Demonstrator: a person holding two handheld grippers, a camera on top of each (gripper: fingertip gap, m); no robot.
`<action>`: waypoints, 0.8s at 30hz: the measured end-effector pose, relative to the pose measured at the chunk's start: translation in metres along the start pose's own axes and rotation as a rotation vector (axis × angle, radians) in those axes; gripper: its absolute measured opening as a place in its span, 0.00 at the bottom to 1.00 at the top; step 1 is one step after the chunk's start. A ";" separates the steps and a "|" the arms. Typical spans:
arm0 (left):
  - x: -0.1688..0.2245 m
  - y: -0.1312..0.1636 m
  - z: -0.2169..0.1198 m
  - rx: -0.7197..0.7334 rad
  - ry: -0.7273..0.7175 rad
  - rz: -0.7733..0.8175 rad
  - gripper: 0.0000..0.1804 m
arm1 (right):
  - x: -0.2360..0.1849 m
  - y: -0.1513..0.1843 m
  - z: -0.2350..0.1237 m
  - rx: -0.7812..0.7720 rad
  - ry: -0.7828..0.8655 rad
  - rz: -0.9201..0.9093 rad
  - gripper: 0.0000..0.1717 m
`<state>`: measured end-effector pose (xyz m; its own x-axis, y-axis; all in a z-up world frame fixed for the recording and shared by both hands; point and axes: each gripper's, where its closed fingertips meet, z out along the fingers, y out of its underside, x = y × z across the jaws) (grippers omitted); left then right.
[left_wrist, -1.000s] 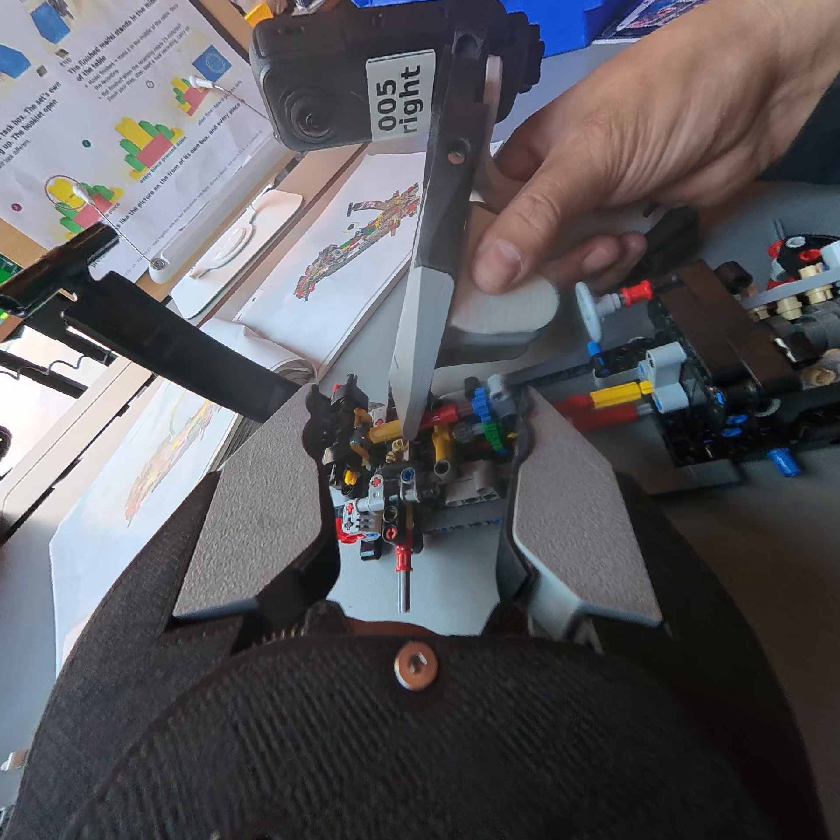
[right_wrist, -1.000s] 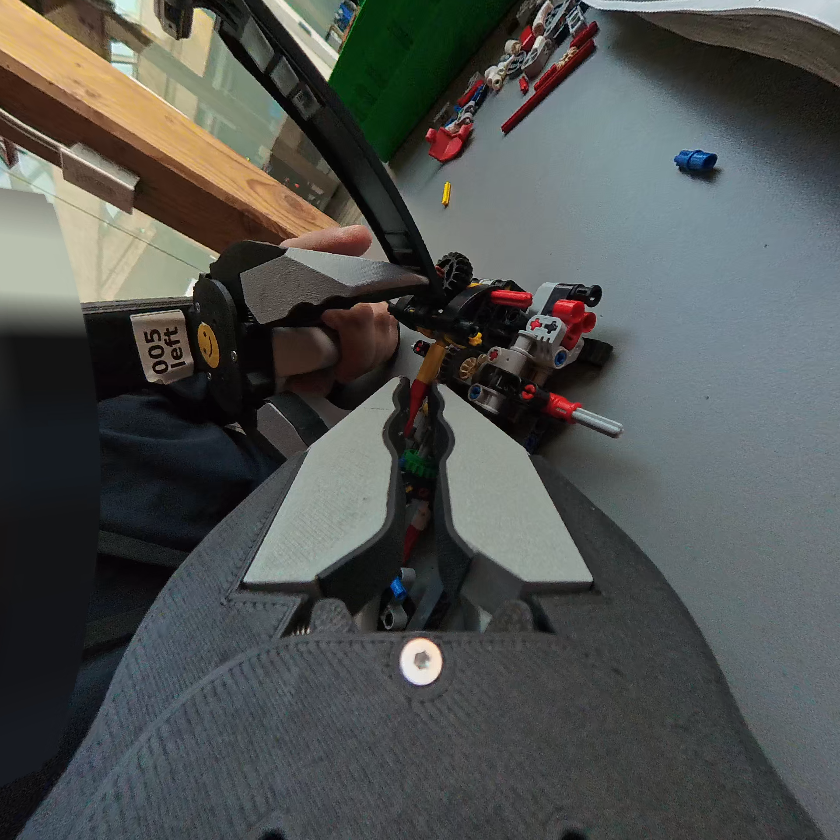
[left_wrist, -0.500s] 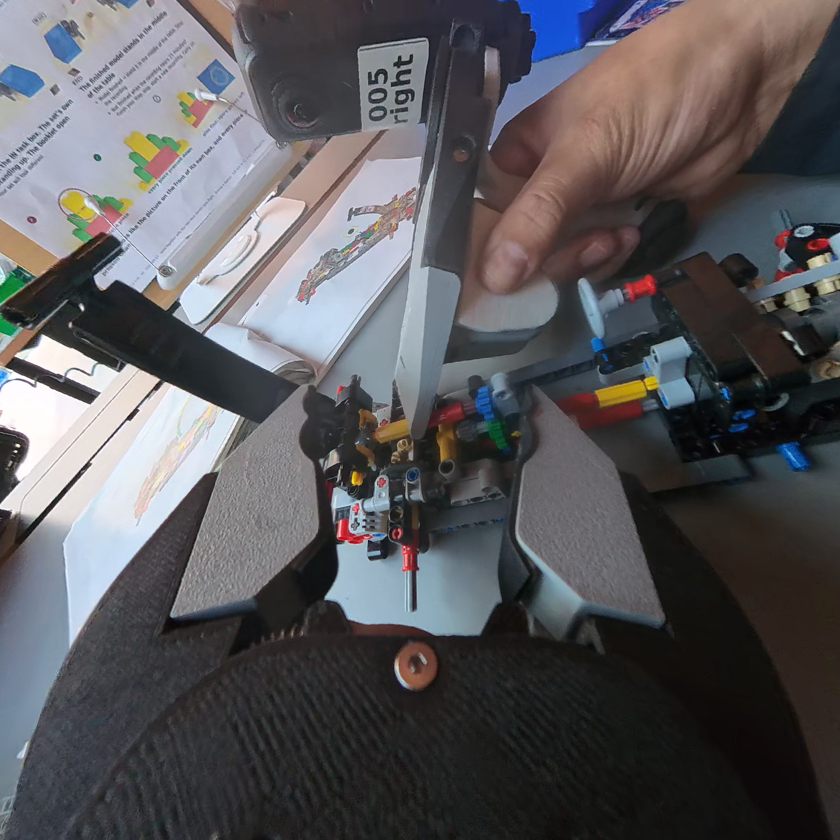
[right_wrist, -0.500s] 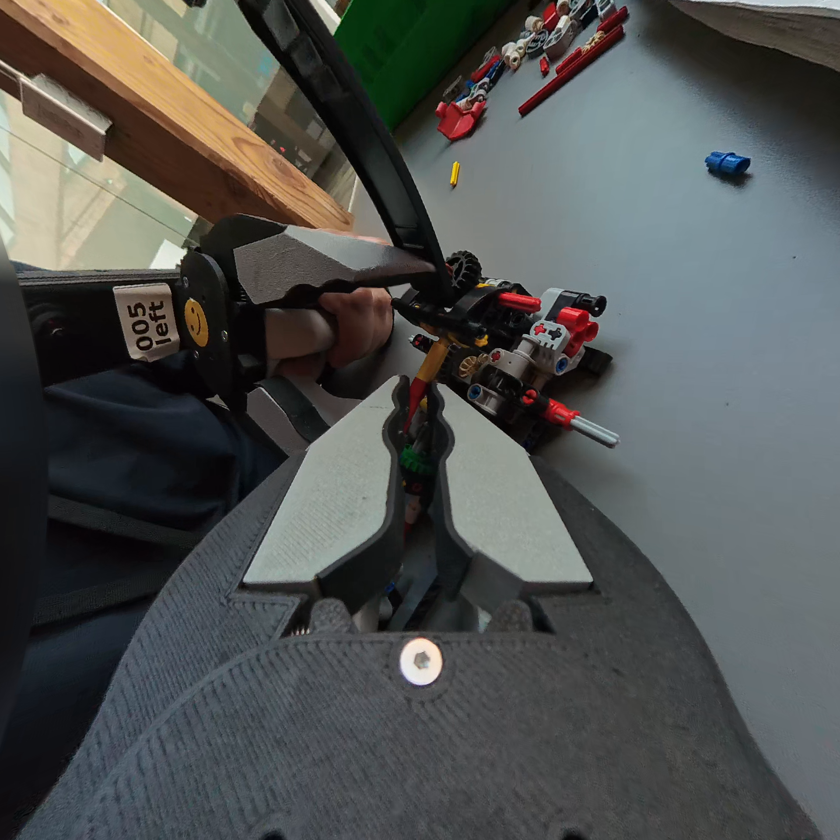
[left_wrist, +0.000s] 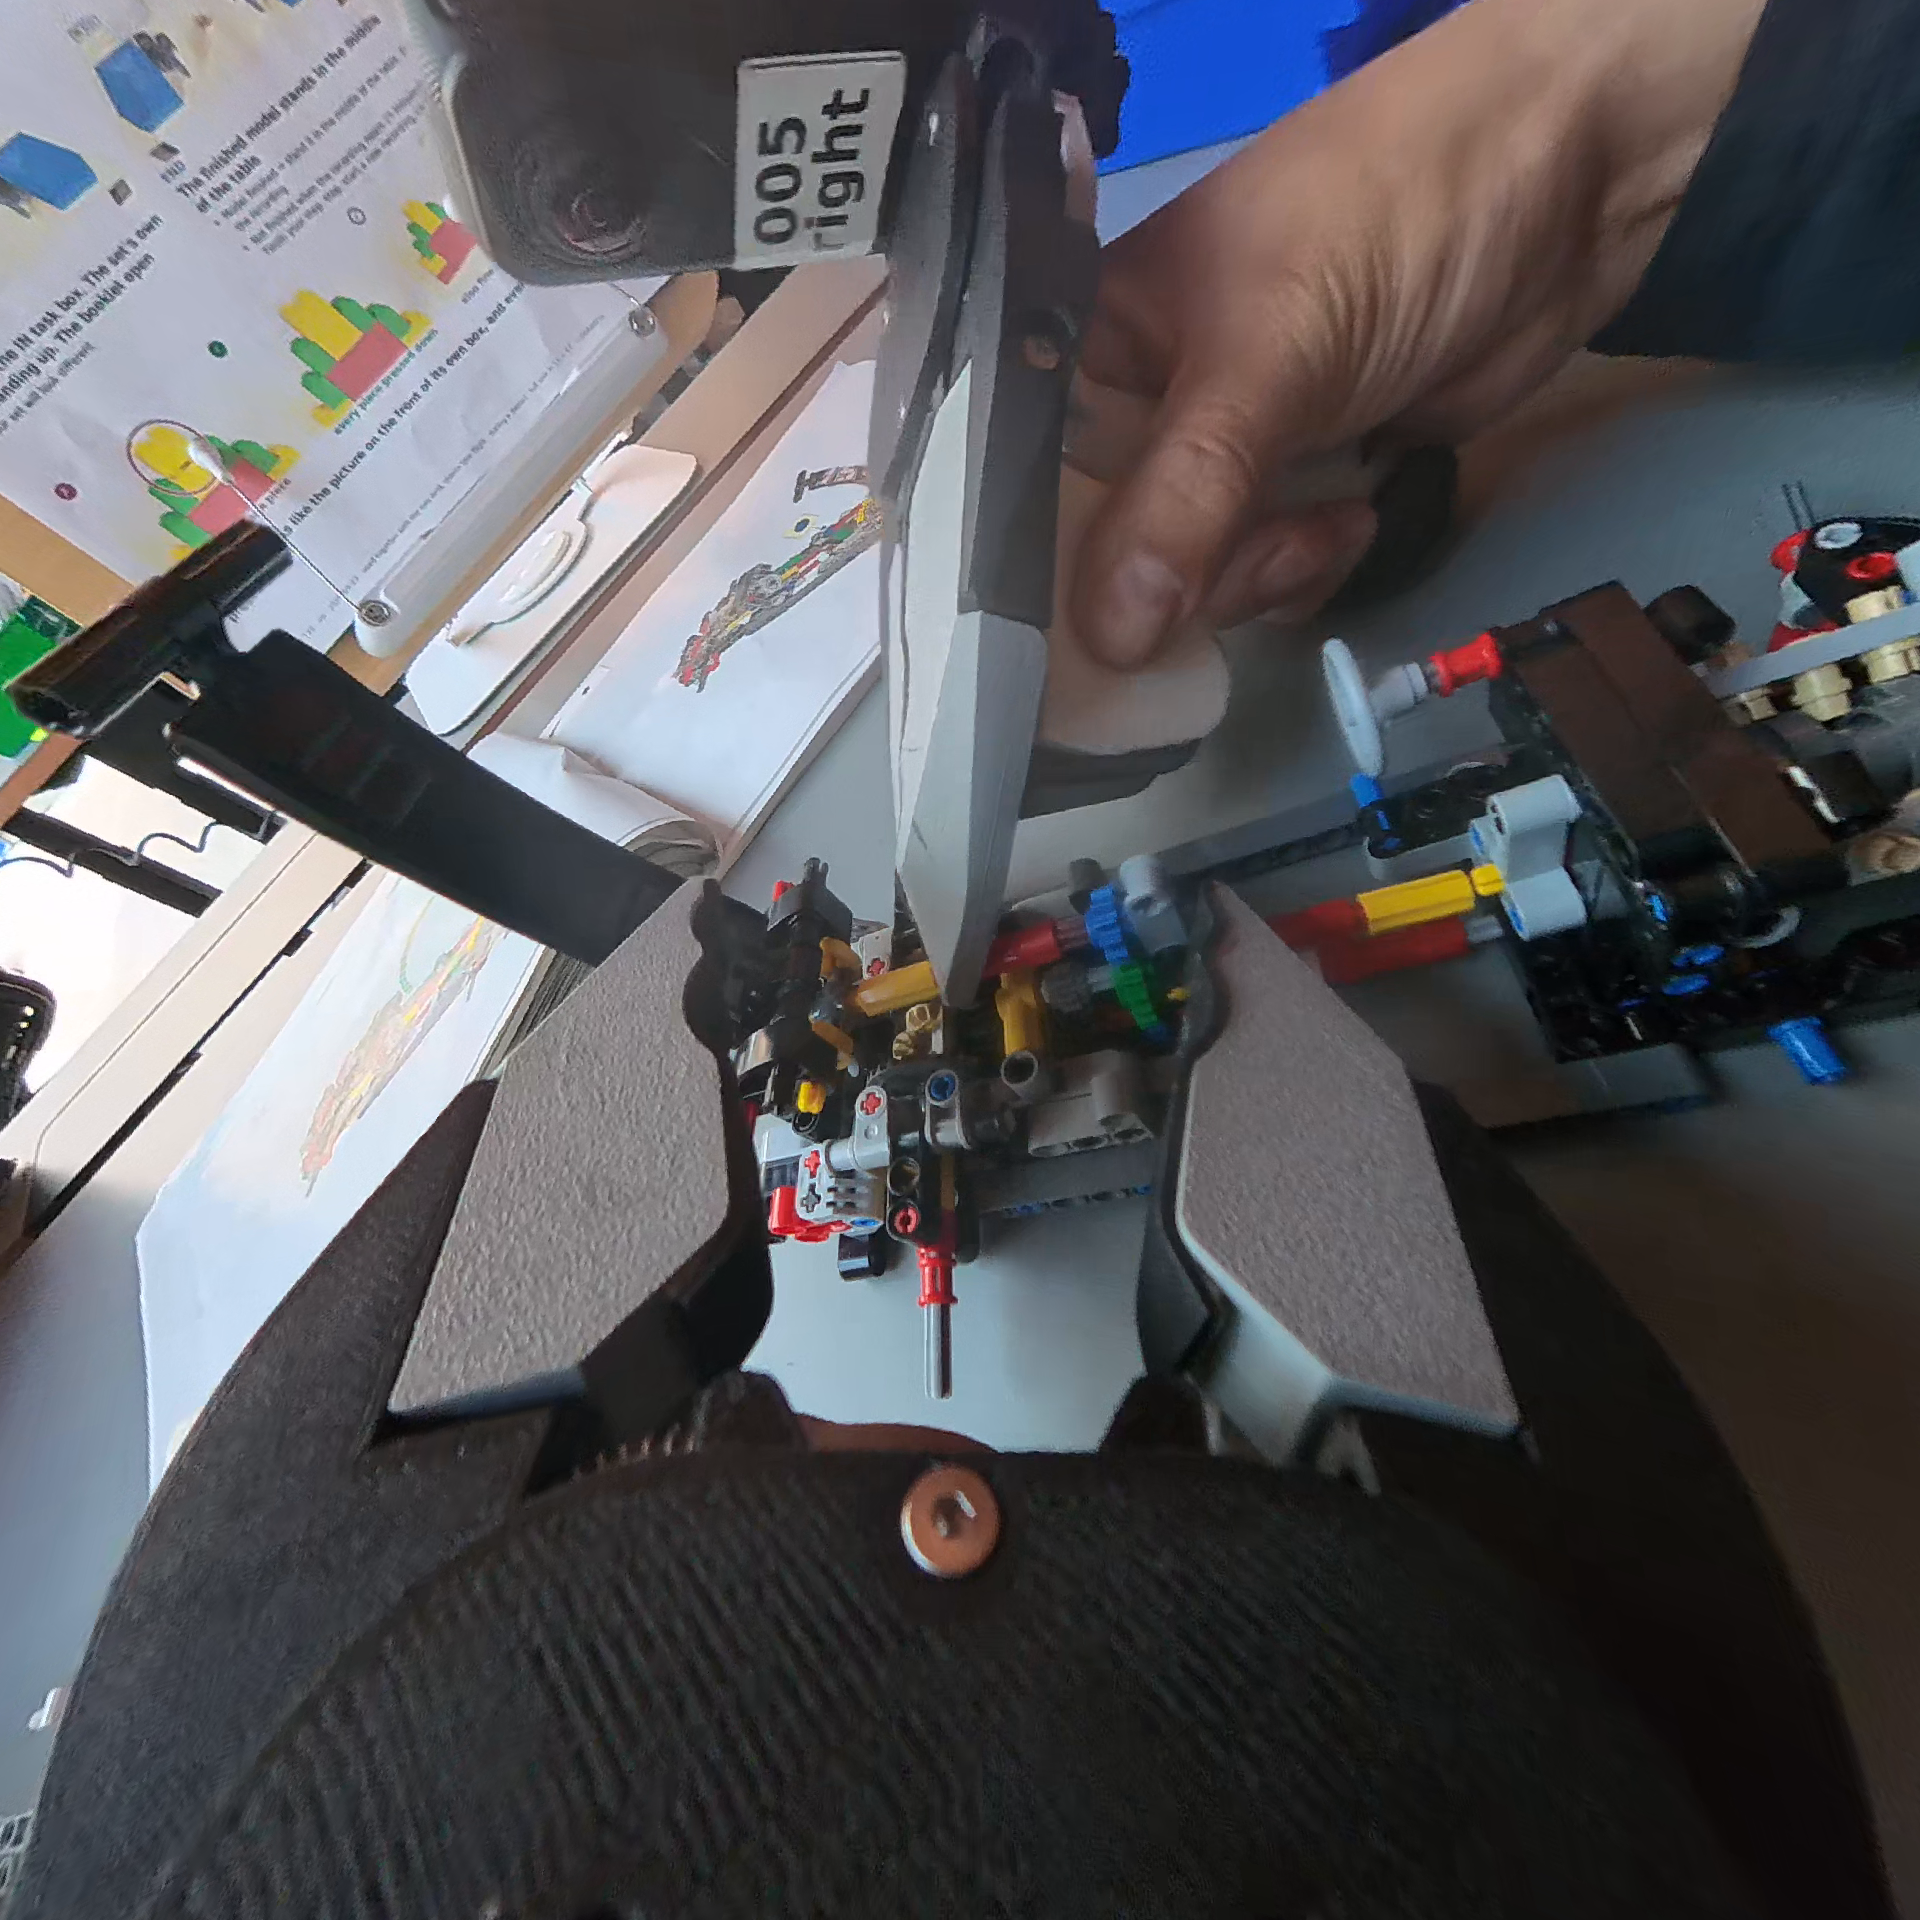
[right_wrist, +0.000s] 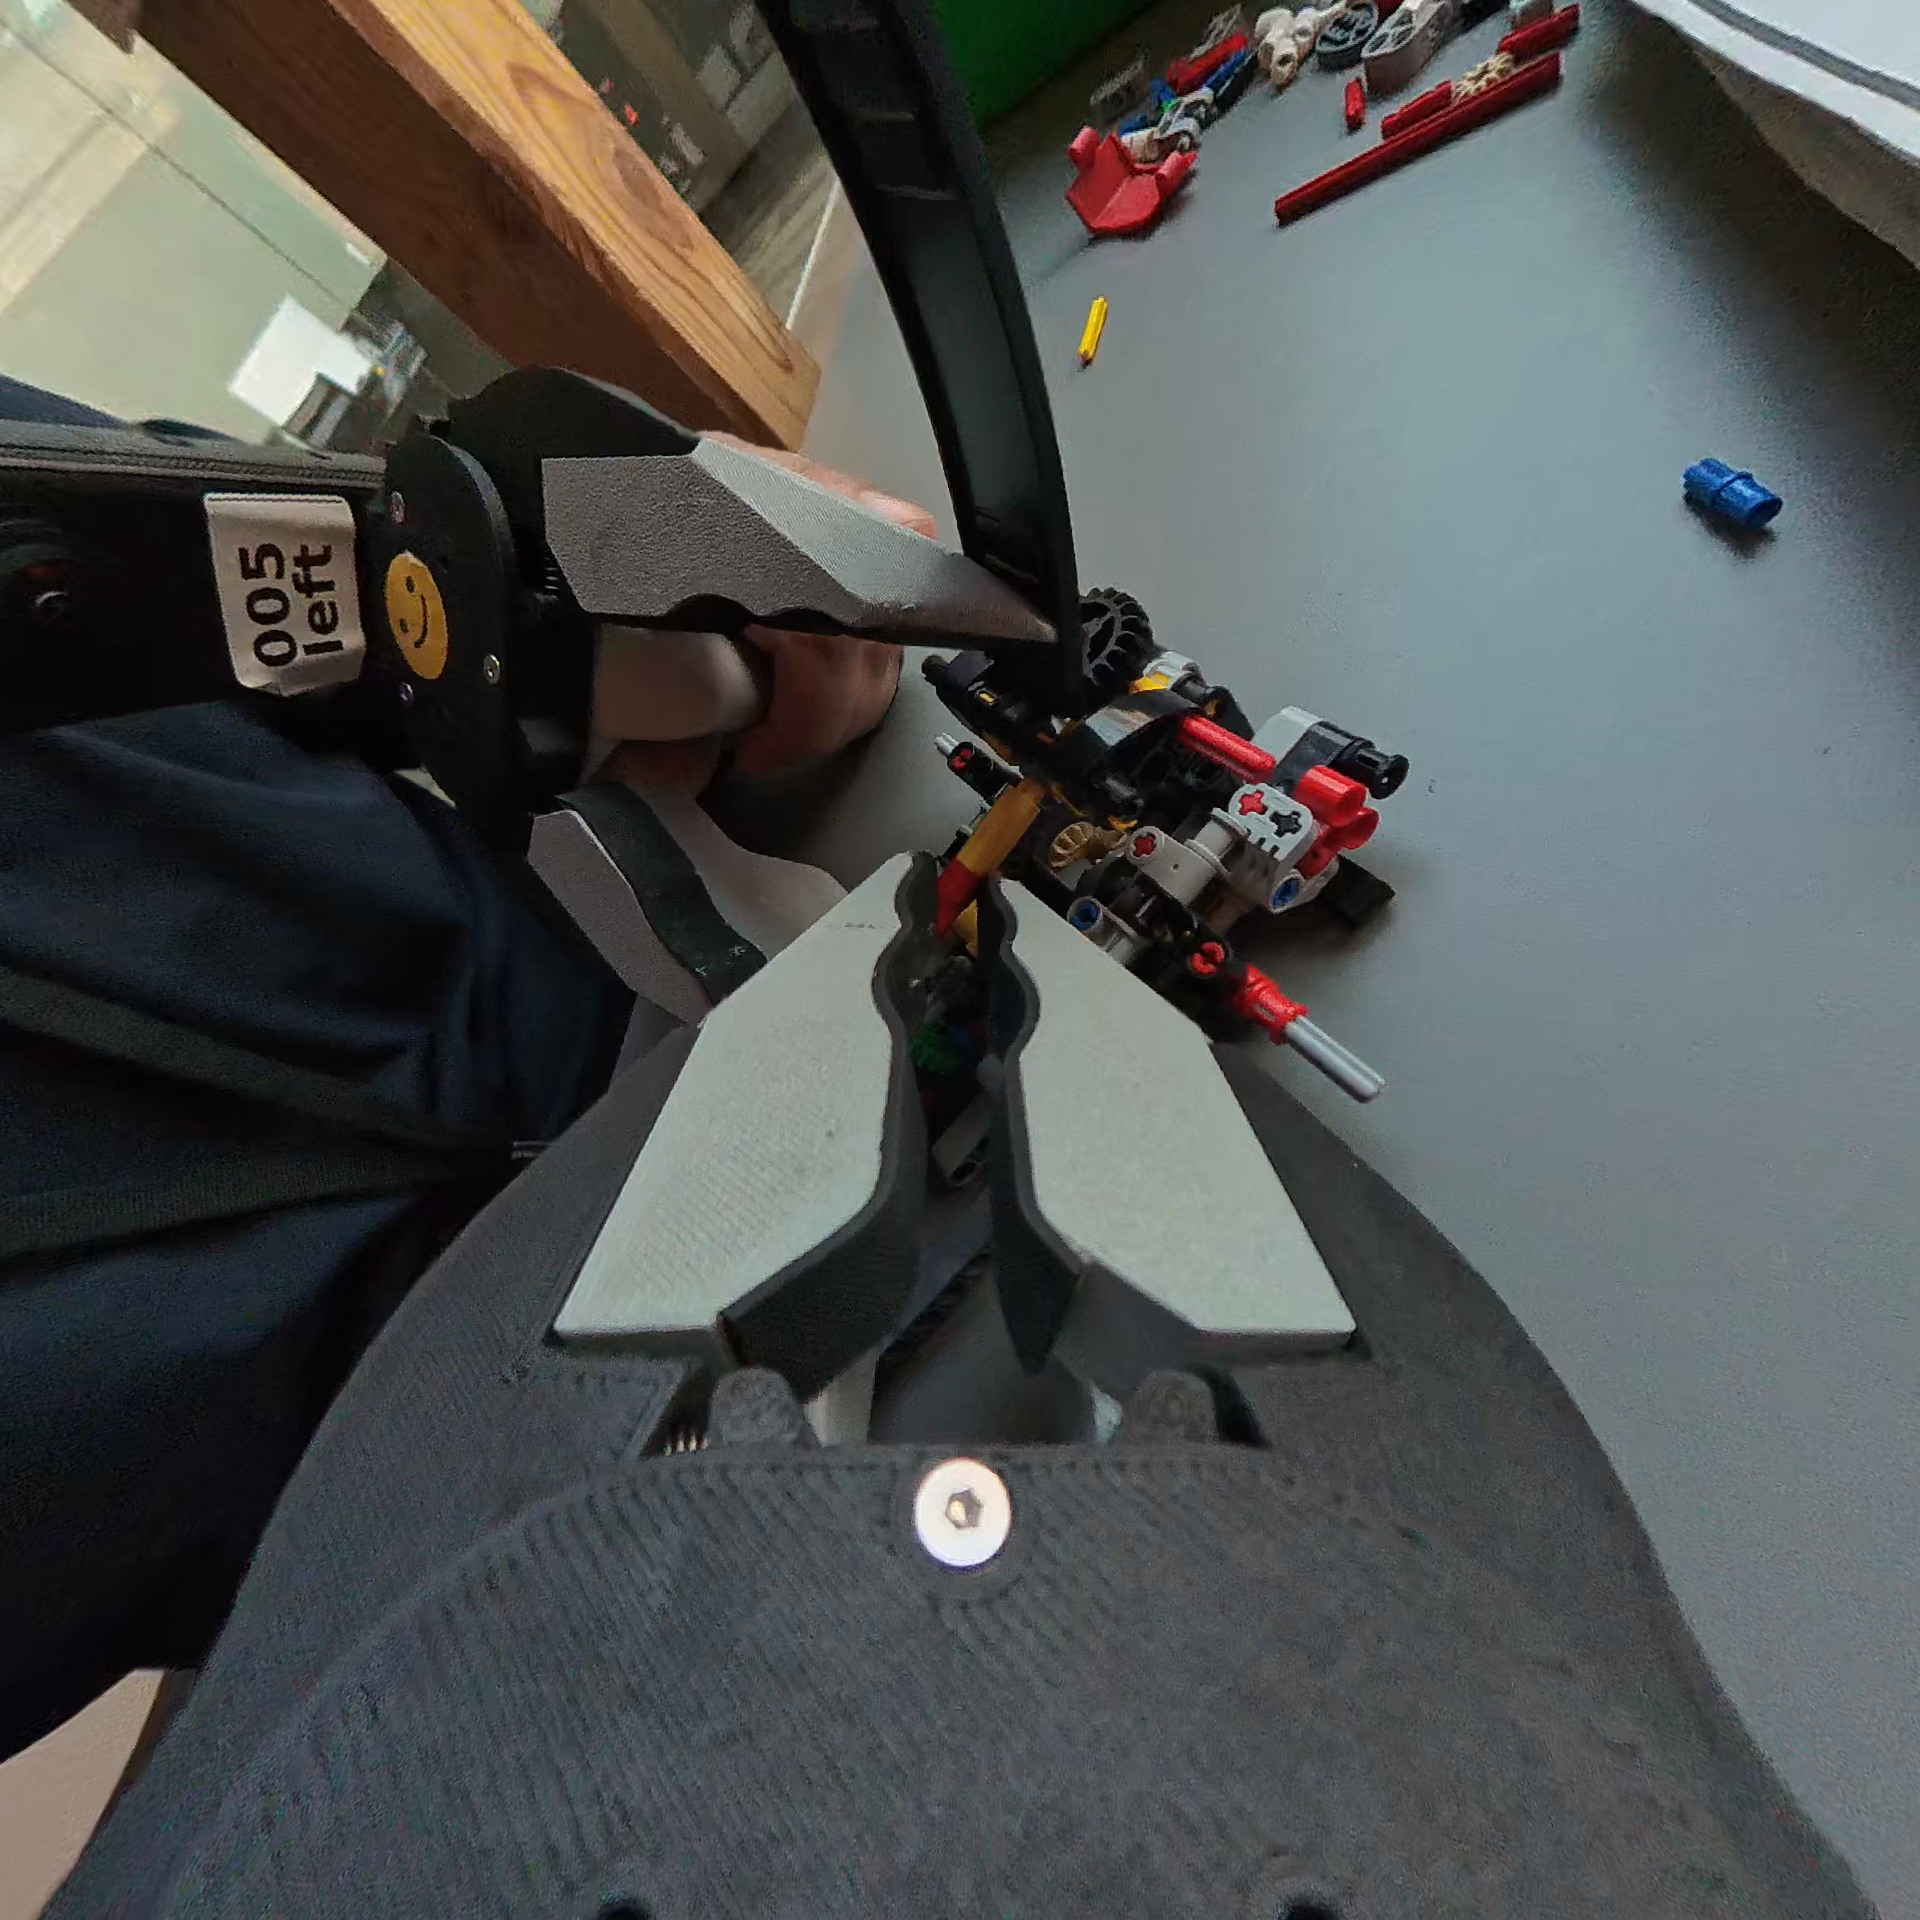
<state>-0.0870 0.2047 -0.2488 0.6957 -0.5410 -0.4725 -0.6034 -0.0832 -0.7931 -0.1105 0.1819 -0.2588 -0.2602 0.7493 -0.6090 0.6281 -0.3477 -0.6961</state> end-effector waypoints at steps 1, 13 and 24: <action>-0.001 0.000 0.000 -0.002 -0.002 -0.002 0.48 | 0.000 0.000 0.001 -0.012 -0.010 -0.002 0.04; 0.003 -0.002 0.000 0.012 0.017 0.007 0.49 | -0.005 0.003 0.000 -0.065 -0.023 -0.232 0.04; 0.006 -0.003 -0.001 0.018 0.028 0.014 0.49 | -0.007 0.007 -0.002 -0.078 -0.019 -0.284 0.04</action>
<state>-0.0817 0.2013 -0.2493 0.6758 -0.5651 -0.4733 -0.6060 -0.0603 -0.7932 -0.1028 0.1751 -0.2592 -0.4469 0.7995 -0.4014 0.5825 -0.0805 -0.8088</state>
